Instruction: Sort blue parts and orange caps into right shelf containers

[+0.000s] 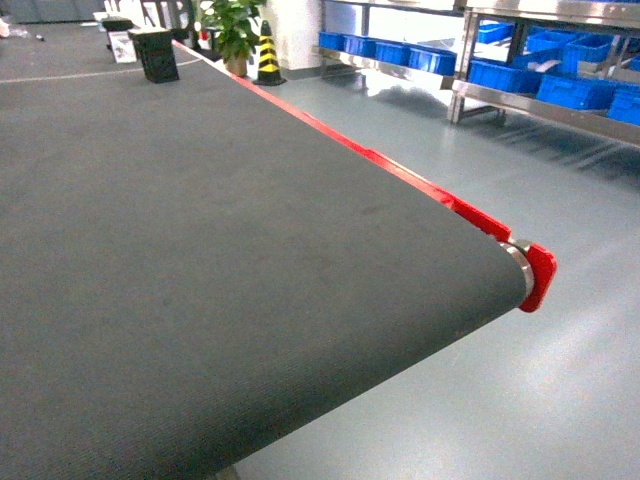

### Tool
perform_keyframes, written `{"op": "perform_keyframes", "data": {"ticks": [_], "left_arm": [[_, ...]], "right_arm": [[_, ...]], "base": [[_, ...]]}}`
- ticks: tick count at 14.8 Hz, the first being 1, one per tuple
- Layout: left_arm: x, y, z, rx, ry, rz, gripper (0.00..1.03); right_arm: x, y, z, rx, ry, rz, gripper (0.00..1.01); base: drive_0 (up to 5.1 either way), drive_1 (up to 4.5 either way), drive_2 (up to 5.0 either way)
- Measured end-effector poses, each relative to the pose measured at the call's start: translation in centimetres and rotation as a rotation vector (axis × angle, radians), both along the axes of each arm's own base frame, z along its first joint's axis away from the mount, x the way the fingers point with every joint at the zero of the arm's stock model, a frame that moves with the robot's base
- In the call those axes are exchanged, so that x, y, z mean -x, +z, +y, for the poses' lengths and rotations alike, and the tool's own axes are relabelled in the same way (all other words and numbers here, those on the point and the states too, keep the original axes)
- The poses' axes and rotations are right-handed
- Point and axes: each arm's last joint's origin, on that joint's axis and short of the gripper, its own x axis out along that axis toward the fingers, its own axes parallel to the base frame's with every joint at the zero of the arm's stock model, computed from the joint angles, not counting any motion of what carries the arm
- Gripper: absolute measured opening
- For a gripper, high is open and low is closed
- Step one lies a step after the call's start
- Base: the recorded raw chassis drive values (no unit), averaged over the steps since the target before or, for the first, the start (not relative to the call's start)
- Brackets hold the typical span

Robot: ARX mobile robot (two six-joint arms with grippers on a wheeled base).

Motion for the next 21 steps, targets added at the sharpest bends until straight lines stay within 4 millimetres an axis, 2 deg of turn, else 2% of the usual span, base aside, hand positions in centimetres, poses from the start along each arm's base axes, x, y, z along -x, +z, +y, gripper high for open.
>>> {"op": "perform_keyframes", "data": {"ticks": [21], "left_arm": [[0.00,0.00,0.00,0.000,0.000,0.000,0.43]], "right_arm": [[0.00,0.00,0.00,0.000,0.000,0.000,0.44]], "base": [[-1.7,-1.67,-1.7]]}}
